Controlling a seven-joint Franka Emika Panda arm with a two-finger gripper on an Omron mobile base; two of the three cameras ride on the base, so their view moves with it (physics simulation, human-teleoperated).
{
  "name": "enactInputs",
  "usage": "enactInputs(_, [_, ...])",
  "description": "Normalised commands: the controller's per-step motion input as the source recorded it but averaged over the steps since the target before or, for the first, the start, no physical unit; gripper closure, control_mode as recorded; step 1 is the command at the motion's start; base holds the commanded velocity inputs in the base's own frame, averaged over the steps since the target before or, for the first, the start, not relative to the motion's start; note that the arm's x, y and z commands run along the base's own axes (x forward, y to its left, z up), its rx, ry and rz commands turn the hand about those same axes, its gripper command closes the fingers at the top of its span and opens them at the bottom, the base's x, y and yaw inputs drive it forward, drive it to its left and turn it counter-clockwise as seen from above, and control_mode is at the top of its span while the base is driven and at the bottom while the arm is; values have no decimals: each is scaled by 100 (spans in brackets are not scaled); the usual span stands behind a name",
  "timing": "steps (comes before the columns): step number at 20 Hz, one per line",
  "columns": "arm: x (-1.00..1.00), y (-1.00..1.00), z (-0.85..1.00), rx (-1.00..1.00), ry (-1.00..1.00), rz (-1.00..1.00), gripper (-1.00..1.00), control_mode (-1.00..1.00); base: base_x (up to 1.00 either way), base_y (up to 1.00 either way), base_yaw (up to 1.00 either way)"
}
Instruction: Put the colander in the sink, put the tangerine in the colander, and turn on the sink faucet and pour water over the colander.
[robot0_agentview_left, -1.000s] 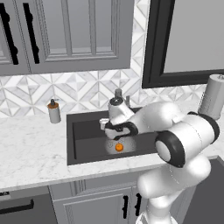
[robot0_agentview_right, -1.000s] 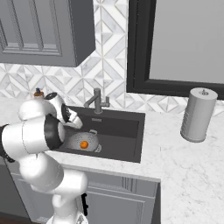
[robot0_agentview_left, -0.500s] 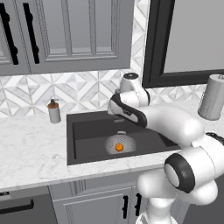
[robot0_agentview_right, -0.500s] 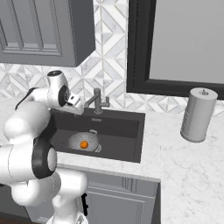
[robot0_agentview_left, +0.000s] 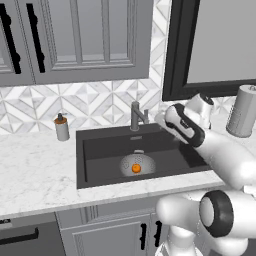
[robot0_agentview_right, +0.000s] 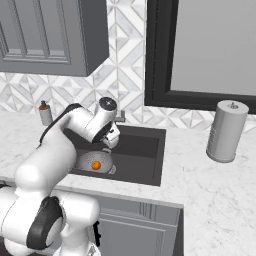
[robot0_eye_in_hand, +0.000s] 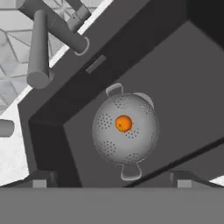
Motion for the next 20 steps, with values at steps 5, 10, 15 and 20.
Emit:
enactInputs(5, [16,-57,1,47,5,-44,-100,-100,0,0,0])
enactInputs(10, [26,-57,7,43,34,-30,-100,-100,0,0,0])
enactInputs(15, [29,-49,14,37,40,-15,-100,-100,0,0,0])
enactInputs(20, [26,-12,-1,38,5,-10,-100,-100,0,0,0])
